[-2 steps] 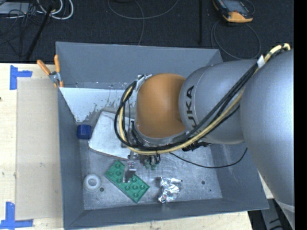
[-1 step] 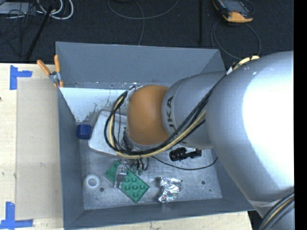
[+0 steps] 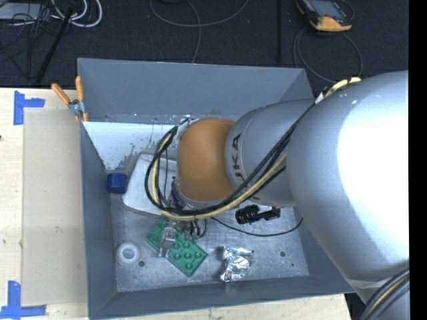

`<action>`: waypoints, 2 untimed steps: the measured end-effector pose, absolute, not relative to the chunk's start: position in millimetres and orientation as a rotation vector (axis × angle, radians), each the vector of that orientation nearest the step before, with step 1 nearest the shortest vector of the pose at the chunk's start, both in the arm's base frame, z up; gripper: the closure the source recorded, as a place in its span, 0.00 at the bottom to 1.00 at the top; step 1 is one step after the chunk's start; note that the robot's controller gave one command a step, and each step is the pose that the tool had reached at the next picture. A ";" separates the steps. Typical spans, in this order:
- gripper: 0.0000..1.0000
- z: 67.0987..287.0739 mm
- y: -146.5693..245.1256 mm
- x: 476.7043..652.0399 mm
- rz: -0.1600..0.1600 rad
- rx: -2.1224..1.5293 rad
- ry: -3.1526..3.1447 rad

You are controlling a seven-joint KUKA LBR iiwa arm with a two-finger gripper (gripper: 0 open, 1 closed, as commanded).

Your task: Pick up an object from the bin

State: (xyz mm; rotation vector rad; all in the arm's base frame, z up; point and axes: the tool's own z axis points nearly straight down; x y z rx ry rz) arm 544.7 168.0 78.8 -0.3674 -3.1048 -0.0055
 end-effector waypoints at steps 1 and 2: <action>1.00 186.8 188.8 527.2 -0.006 -0.443 -3.115; 1.00 263.4 167.1 579.7 -0.005 -0.593 -3.095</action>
Offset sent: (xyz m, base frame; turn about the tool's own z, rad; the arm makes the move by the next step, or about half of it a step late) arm -0.0186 0.0191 0.1042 0.0499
